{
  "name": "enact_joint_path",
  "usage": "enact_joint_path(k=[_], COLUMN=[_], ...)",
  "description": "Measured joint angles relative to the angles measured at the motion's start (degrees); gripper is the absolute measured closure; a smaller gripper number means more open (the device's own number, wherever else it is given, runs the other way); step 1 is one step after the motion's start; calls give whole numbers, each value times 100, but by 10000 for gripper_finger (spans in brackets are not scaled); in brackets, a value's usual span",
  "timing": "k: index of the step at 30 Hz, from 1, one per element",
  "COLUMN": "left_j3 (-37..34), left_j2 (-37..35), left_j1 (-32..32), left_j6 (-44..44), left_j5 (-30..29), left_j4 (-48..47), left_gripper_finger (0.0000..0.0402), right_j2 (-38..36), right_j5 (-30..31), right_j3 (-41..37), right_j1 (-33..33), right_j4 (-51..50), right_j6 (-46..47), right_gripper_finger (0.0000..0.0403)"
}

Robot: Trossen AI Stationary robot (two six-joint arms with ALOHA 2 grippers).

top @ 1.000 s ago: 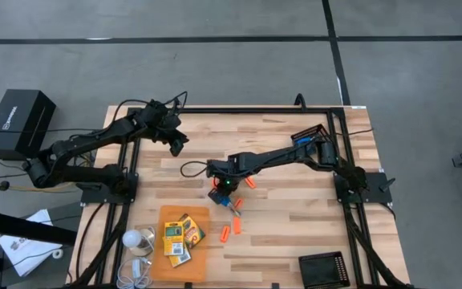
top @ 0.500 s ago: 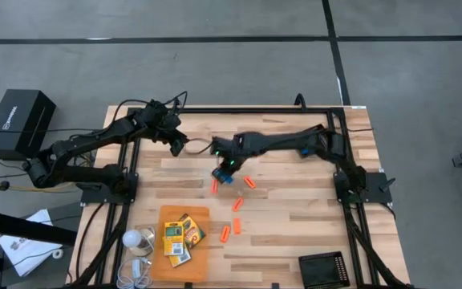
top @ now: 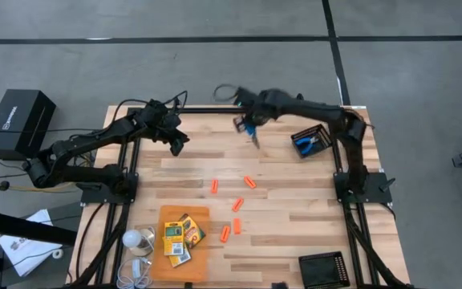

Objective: Pick & Place School Supplies
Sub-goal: Put the blue hole puncher into the top black bin

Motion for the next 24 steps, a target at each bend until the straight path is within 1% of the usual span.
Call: enact_joint_path(k=[4, 7, 9, 12, 14, 16, 19, 24], left_j3=[0, 2, 2, 2, 2, 2, 2, 2], left_j2=[0, 0, 0, 0, 0, 0, 0, 0], left_j1=[0, 0, -1, 0, 0, 0, 0, 0], left_j6=[-11, -87, -121, -131, -131, -131, -134, -328], left_j5=[-2, -2, 0, 1, 0, 1, 1, 9], left_j4=[17, 39, 61, 87, 103, 137, 261, 455], left_gripper_finger=[310, 310, 310, 310, 310, 310, 310, 310], right_j2=[-504, -969, -1360, -2076, -2624, -3161, -3846, -4726], right_j5=[299, 587, 727, 755, 767, 811, 1033, 1355], right_j3=[-257, -685, -1142, -2081, -2764, -3373, -4026, -4781], right_j1=[-504, -890, -1134, -1448, -1538, -1575, -1558, -1470], right_j4=[93, 251, 499, 1102, 1615, 1827, 1748, 972], right_j6=[253, 451, 647, 1051, 1429, 1781, 2188, 3106], right_gripper_finger=[403, 403, 403, 403, 403, 403, 403, 403])
